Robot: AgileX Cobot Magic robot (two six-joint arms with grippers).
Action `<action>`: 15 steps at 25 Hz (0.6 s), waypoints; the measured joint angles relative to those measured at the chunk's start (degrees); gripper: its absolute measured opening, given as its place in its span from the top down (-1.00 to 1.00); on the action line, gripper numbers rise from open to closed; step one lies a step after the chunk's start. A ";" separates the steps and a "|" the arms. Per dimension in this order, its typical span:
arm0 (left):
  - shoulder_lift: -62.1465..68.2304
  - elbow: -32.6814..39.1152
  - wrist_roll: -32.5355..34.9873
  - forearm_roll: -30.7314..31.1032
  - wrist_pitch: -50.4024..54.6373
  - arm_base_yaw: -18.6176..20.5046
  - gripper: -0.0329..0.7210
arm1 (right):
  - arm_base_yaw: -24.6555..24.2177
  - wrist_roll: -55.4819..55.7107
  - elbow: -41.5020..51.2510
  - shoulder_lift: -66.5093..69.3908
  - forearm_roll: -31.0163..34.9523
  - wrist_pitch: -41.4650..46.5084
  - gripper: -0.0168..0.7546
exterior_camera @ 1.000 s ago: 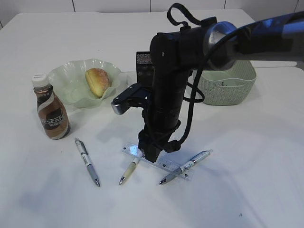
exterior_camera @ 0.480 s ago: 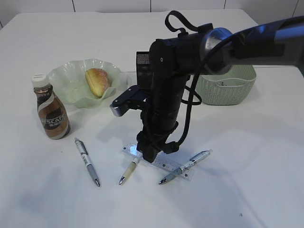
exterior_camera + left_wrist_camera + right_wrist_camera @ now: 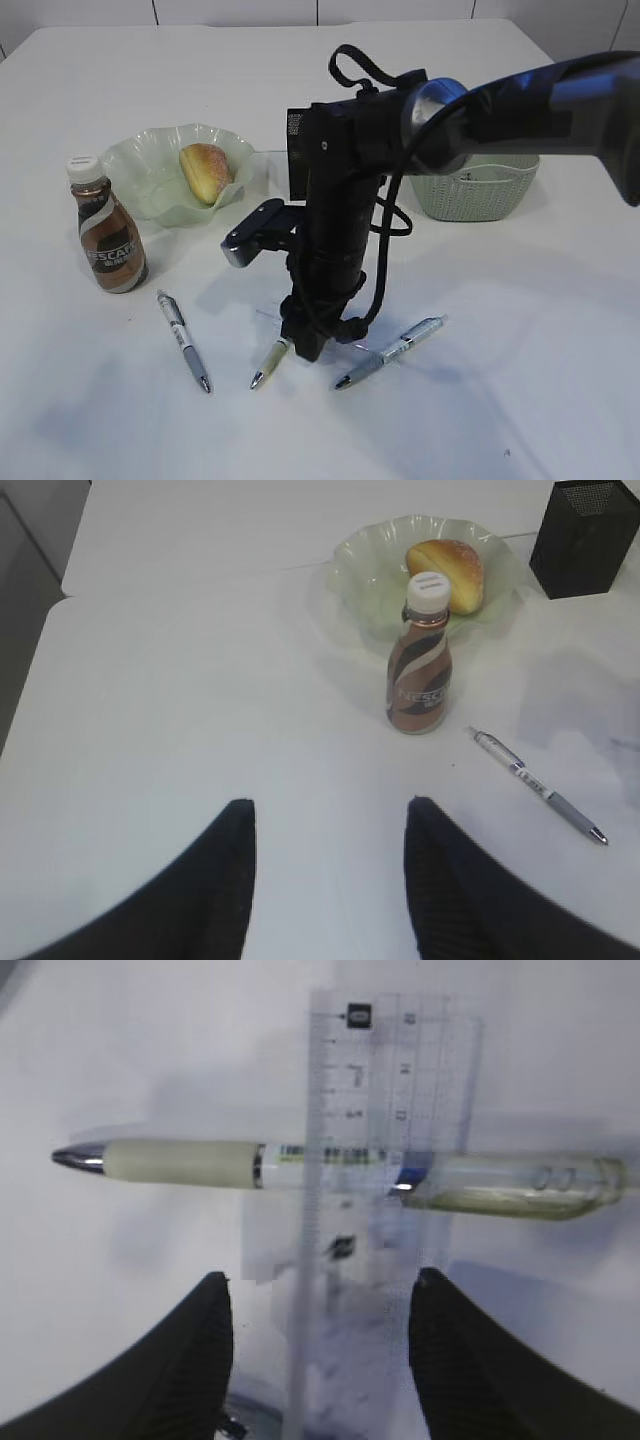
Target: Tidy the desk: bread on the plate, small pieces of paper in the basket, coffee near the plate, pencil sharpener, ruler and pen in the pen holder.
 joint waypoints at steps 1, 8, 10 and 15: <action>0.00 0.00 0.00 0.00 0.14 0.00 0.01 | 0.00 0.00 0.00 0.29 -0.26 0.00 -0.20; 0.00 0.00 0.00 0.26 0.36 0.00 0.01 | 0.00 0.00 0.00 1.24 -1.47 0.00 -0.20; 0.00 0.00 0.00 0.36 0.36 0.00 0.01 | 0.00 -0.12 0.00 1.24 -1.56 0.00 -0.20; 0.00 0.00 0.00 0.49 0.36 0.00 0.01 | 0.00 -0.12 0.00 1.24 -1.56 -0.48 -0.20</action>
